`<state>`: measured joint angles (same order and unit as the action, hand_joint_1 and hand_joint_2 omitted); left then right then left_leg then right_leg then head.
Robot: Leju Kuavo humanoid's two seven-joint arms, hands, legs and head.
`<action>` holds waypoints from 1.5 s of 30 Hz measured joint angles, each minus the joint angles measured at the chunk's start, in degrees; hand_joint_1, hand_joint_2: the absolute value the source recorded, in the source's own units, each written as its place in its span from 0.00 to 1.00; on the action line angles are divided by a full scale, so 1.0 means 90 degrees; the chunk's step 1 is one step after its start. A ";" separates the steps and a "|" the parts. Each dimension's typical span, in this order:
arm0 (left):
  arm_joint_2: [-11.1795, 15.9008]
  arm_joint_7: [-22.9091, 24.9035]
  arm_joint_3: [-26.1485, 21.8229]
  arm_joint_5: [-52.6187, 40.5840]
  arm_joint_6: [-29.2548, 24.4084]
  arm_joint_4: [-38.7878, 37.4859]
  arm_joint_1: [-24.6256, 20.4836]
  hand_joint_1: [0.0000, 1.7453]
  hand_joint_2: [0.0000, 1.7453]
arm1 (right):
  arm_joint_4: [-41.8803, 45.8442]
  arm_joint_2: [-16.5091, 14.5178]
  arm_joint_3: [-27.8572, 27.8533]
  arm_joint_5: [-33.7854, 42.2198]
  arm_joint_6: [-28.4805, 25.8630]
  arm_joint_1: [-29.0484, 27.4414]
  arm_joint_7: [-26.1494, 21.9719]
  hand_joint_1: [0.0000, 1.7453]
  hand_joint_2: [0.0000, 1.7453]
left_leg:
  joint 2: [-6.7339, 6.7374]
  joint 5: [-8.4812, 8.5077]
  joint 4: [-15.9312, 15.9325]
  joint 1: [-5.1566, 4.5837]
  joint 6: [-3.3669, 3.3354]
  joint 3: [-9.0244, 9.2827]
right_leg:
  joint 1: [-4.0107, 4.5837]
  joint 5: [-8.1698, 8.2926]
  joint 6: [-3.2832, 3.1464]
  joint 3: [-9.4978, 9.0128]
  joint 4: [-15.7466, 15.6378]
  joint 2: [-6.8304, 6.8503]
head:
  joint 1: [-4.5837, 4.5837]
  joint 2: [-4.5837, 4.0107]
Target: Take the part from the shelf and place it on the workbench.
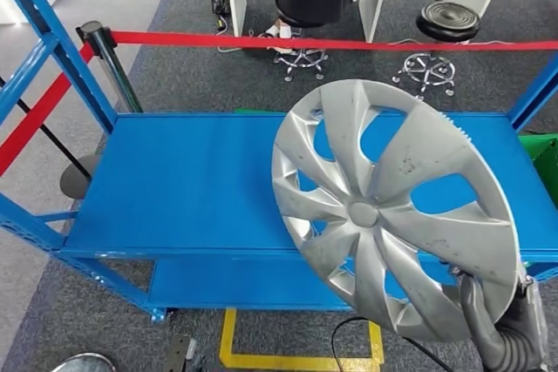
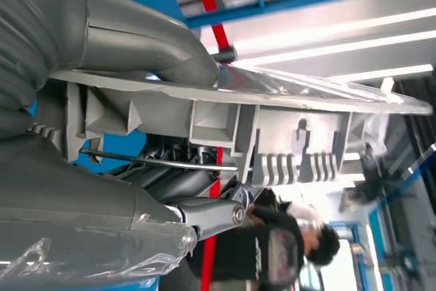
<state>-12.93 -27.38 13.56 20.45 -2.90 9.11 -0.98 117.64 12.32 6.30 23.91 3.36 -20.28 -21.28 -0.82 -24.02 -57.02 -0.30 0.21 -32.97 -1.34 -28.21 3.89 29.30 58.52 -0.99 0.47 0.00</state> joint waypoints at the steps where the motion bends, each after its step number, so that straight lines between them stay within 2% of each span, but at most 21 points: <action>1: 0.0002 -0.0026 -0.0004 -0.0001 0.0018 0.0000 0.0000 0.00 1.00 | -0.0058 -0.0032 0.0089 -0.0062 -0.0082 0.0115 0.0001 1.00 1.00 | 0.0001 0.0032 -0.0007 0.0001 0.0036 -0.0023 | -0.0001 0.0028 -0.0054 0.0058 0.0016 -0.0002 | -0.0004 0.0001; 3: 0.0004 -0.0050 -0.0008 -0.0002 0.0032 0.0000 -0.0003 0.00 1.00 | -0.0181 -0.0087 0.0243 -0.0126 -0.0177 0.0314 0.0003 1.00 1.00 | 0.0006 -0.0089 -0.0111 0.0018 0.0104 -0.0124 | -0.0007 0.0098 -0.0175 0.0165 0.0027 0.0017 | -0.0014 0.0001; 7: 0.0005 -0.0067 -0.0016 -0.0015 0.0036 0.0000 -0.0009 0.00 1.00 | -0.0329 -0.0141 0.0410 -0.0146 -0.0223 0.0509 0.0000 1.00 1.00 | 0.0013 -0.1038 -0.1467 0.0031 0.0200 -0.0643 | 0.0003 0.0294 -0.0330 0.0442 0.0027 0.0087 | -0.0049 0.0000; 9: 0.0006 -0.0069 -0.0018 -0.0018 0.0036 0.0000 -0.0009 0.00 1.00 | -0.0385 -0.0153 0.0455 -0.0148 -0.0229 0.0540 -0.0001 1.00 1.00 | 0.0013 -0.1048 -0.1762 0.0030 0.0184 -0.0642 | 0.0026 0.0394 -0.0335 0.0581 0.0030 0.0108 | -0.0048 0.0001; 12: 0.0005 -0.0069 -0.0020 -0.0019 0.0036 0.0001 -0.0018 0.00 1.00 | -0.0422 -0.0168 0.0493 -0.0152 -0.0235 0.0573 -0.0002 1.00 1.00 | 0.0012 -0.0586 -0.0762 0.0012 0.0094 0.0095 | 0.0055 0.0538 -0.0295 0.0742 0.0033 0.0107 | -0.0049 0.0002; 14: 0.0002 -0.0074 -0.0020 -0.0024 0.0039 0.0001 -0.0027 0.00 1.00 | -0.0425 -0.0173 0.0510 -0.0165 -0.0253 0.0590 -0.0006 1.00 1.00 | 0.0008 -0.0538 -0.0033 -0.0011 0.0034 0.0542 | 0.0069 0.0640 -0.0233 0.0802 0.0027 0.0105 | -0.0046 0.0001; 17: -0.0013 -0.0041 -0.0022 -0.0024 0.0048 0.0000 -0.0024 0.00 1.00 | -0.0430 -0.0174 0.0526 -0.0275 -0.0323 0.0582 -0.0035 1.00 1.00 | 0.0010 -0.0489 0.0170 -0.0032 -0.0062 0.0554 | 0.0051 0.0772 -0.0119 0.0838 -0.0021 0.0106 | -0.0047 0.0001; 19: -0.0034 0.0024 -0.0025 -0.0031 0.0049 0.0000 -0.0029 0.00 1.00 | -0.0437 -0.0174 0.0534 -0.0431 -0.0353 0.0512 -0.0110 1.00 1.00 | 0.0023 -0.0360 0.0196 -0.0016 -0.0156 0.0456 | 0.0038 0.0495 -0.0059 0.0942 0.0187 0.0104 | -0.0033 0.0000; 22: -0.0048 0.0041 -0.0022 -0.0097 0.0057 0.0001 -0.0038 0.00 1.00 | -0.0439 -0.0168 0.0541 -0.0675 -0.0342 0.0352 -0.0231 1.00 1.00 | 0.0029 -0.0175 0.0195 -0.0020 -0.0230 0.0249 | 0.0037 -0.0381 -0.0010 0.1214 0.1283 0.0103 | -0.0010 0.0001; 23: -0.0047 0.0024 -0.0018 -0.0119 0.0063 0.0001 -0.0037 0.00 1.00 | -0.0436 -0.0165 0.0543 -0.0744 -0.0341 0.0301 -0.0243 1.00 1.00 | 0.0030 -0.0115 0.0189 -0.0027 -0.0233 0.0171 | 0.0038 -0.0494 -0.0002 0.1241 0.1600 0.0102 | -0.0008 0.0001; 25: -0.0045 -0.0012 -0.0007 -0.0142 0.0072 0.0000 -0.0036 0.00 1.00 | -0.0419 -0.0163 0.0552 -0.0878 -0.0369 0.0210 -0.0245 1.00 1.00 | 0.0031 0.0003 0.0178 -0.0039 -0.0221 0.0016 | 0.0040 -0.0320 -0.0005 0.1028 0.1668 0.0103 | -0.0008 0.0001; 27: -0.0045 -0.0028 0.0009 -0.0141 0.0075 0.0001 -0.0039 0.00 1.00 | -0.0383 -0.0162 0.0566 -0.1053 -0.0455 0.0149 -0.0282 1.00 1.00 | 0.0028 0.0109 0.0158 -0.0048 -0.0186 -0.0115 | 0.0042 -0.0052 -0.0034 0.0419 0.0913 0.0104 | -0.0007 0.0001; 29: -0.0046 -0.0025 0.0024 -0.0143 0.0079 0.0002 -0.0041 0.00 1.00 | -0.0326 -0.0162 0.0580 -0.1271 -0.0598 0.0107 -0.0375 1.00 1.00 | 0.0023 0.0201 0.0122 -0.0066 -0.0132 -0.0197 | 0.0060 -0.0098 -0.0065 -0.0152 0.0043 0.0097 | -0.0016 0.0002; 32: -0.0046 0.0099 0.0043 -0.0162 0.0097 0.0001 -0.0040 0.00 1.00 | -0.0166 -0.0162 0.0588 -0.1446 -0.0824 -0.0106 -0.0555 1.00 1.00 | 0.0017 0.0317 0.0100 -0.0058 -0.0034 -0.0250 | 0.0083 -0.0139 -0.0160 -0.0231 -0.0232 0.0108 | -0.0019 0.0002; 34: -0.0044 0.0184 0.0058 -0.0171 0.0083 0.0000 -0.0038 0.00 1.00 | 0.0036 -0.0147 0.0556 -0.1403 -0.0898 -0.0418 -0.0697 1.00 1.00 | 0.0017 0.0053 -0.0066 -0.0043 0.0049 -0.0333 | 0.0065 -0.0027 -0.0270 -0.0138 -0.0244 0.0143 | -0.0033 0.0002; 37: -0.0044 0.0216 0.0067 -0.0129 0.0042 0.0000 -0.0045 0.00 1.00 | 0.0383 -0.0093 0.0426 -0.1234 -0.0819 -0.0905 -0.0869 1.00 1.00 | 0.0021 -0.0909 -0.1062 0.0002 0.0158 -0.0578 | 0.0051 0.0188 -0.0348 0.0084 -0.0248 0.0163 | -0.0073 0.0002; 38: -0.0044 0.0219 0.0066 -0.0110 0.0033 0.0000 -0.0048 0.00 1.00 | 0.0465 -0.0080 0.0361 -0.1186 -0.0725 -0.1024 -0.0885 1.00 1.00 | 0.0021 -0.1064 -0.1417 0.0017 0.0179 -0.0626 | 0.0051 0.0259 -0.0345 0.0174 -0.0241 0.0160 | -0.0075 0.0002; 40: -0.0042 0.0236 0.0062 -0.0061 0.0029 0.0000 -0.0055 0.00 1.00 | 0.0564 -0.0070 0.0198 -0.1124 -0.0475 -0.1184 -0.0879 1.00 1.00 | 0.0022 -0.0925 -0.1660 0.0036 0.0200 -0.0500 | 0.0046 0.0391 -0.0317 0.0365 -0.0217 0.0156 | -0.0075 0.0002; 41: -0.0041 0.0250 0.0060 -0.0035 0.0029 0.0000 -0.0059 0.00 1.00 | 0.0590 -0.0070 0.0115 -0.1113 -0.0365 -0.1225 -0.0874 1.00 1.00 | 0.0022 -0.0731 -0.1466 0.0043 0.0203 -0.0294 | 0.0040 0.0449 -0.0292 0.0452 -0.0201 0.0153 | -0.0074 0.0002; 43: -0.0043 0.0275 0.0058 -0.0001 0.0041 0.0001 -0.0068 0.00 1.00 | 0.0633 -0.0070 -0.0018 -0.1135 -0.0199 -0.1247 -0.0865 1.00 1.00 | 0.0019 -0.0510 -0.0631 0.0054 0.0196 0.0328 | 0.0037 0.0546 -0.0220 0.0589 -0.0155 0.0144 | -0.0077 0.0001; 45: -0.0046 0.0275 0.0056 0.0008 0.0084 0.0002 -0.0072 0.00 1.00 | 0.0663 -0.0080 -0.0087 -0.1273 -0.0102 -0.1191 -0.0834 1.00 1.00 | 0.0007 -0.0593 0.0096 0.0047 0.0134 0.0774 | 0.0047 0.0663 -0.0138 0.0693 -0.0117 0.0139 | -0.0076 0.0001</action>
<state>-13.34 -24.90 14.06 20.52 -2.14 9.14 -1.63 123.61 11.60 5.51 12.44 2.44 -31.00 -28.79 -0.76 -29.36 -56.15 0.12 1.42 -26.00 -0.91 -22.24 2.65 35.54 57.47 0.26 -0.22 0.01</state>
